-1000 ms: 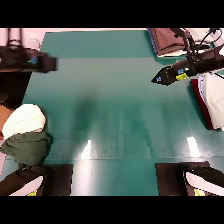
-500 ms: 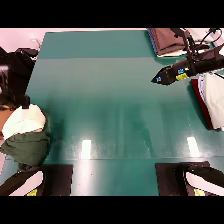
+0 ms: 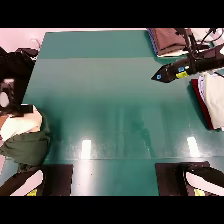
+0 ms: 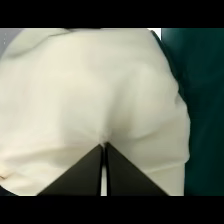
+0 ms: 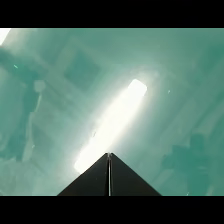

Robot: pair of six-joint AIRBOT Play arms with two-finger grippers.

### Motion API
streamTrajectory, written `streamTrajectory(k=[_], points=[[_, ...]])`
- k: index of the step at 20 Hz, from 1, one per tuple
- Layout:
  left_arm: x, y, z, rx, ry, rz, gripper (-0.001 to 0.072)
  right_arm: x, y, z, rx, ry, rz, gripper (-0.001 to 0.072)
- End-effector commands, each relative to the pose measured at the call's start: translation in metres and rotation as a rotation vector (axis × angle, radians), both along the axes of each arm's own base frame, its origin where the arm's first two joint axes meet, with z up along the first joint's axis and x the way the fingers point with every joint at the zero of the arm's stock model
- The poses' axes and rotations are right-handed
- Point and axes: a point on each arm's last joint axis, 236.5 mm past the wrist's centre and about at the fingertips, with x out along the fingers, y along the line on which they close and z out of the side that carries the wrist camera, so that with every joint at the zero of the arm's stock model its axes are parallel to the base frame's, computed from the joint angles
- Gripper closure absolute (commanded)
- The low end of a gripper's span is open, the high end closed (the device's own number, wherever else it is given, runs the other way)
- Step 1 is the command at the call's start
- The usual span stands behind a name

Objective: Fold the shirts.

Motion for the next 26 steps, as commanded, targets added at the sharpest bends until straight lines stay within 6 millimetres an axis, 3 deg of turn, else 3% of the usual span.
streamTrajectory(k=[1,4,6,8,10,11,13,15,18,19,20,21,23,26], points=[[0.024,-0.007,0.091,0.032,-0.189,-0.049,0.0687,0.007,0.002,0.033,0.020,-0.085,0.000,0.0699],[0.039,-0.062,0.238,0.046,-0.536,-0.205,0.0688,0.013,0.002,0.094,0.045,-0.232,-0.010,0.0699],[0.029,-0.113,0.307,-0.008,-0.682,-0.340,0.0688,0.014,0.001,0.136,0.058,-0.344,-0.017,0.0699],[0.018,-0.165,0.352,-0.074,-0.790,-0.490,0.0688,0.010,0.000,0.171,0.074,-0.438,-0.022,0.0699],[0.012,-0.214,0.372,-0.135,-0.857,-0.631,0.0689,0.006,-0.001,0.201,0.088,-0.517,-0.029,0.0699],[0.014,-0.241,0.371,-0.163,-0.863,-0.702,0.0689,0.004,-0.003,0.212,0.089,-0.548,-0.033,0.0699],[0.021,-0.296,0.349,-0.199,-0.803,-0.827,0.0689,0.001,-0.013,0.231,0.058,-0.608,-0.056,0.0699],[0.026,-0.369,0.303,-0.217,-0.680,-0.999,0.0688,-0.001,-0.023,0.240,0.030,-0.644,-0.089,0.0699],[0.010,-0.487,0.223,-0.329,-0.503,-1.265,0.0682,-0.005,-0.034,0.235,0.004,-0.658,-0.128,0.0699],[0.007,-0.510,0.201,-0.364,-0.460,-1.297,0.0480,-0.007,-0.038,0.231,-0.011,-0.657,-0.140,0.0699],[0.008,-0.517,0.186,-0.378,-0.424,-1.293,0.0226,-0.009,-0.042,0.227,-0.026,-0.654,-0.150,0.0699],[0.016,-0.510,0.177,-0.371,-0.397,-1.263,0.0206,-0.010,-0.048,0.223,-0.045,-0.654,-0.163,0.0699],[0.043,-0.471,0.172,-0.346,-0.359,-1.160,0.0206,-0.012,-0.057,0.219,-0.057,-0.654,-0.190,0.0699],[0.093,-0.363,0.153,-0.343,-0.249,-0.837,0.0206,-0.013,-0.075,0.213,-0.064,-0.635,-0.249,0.0699]])
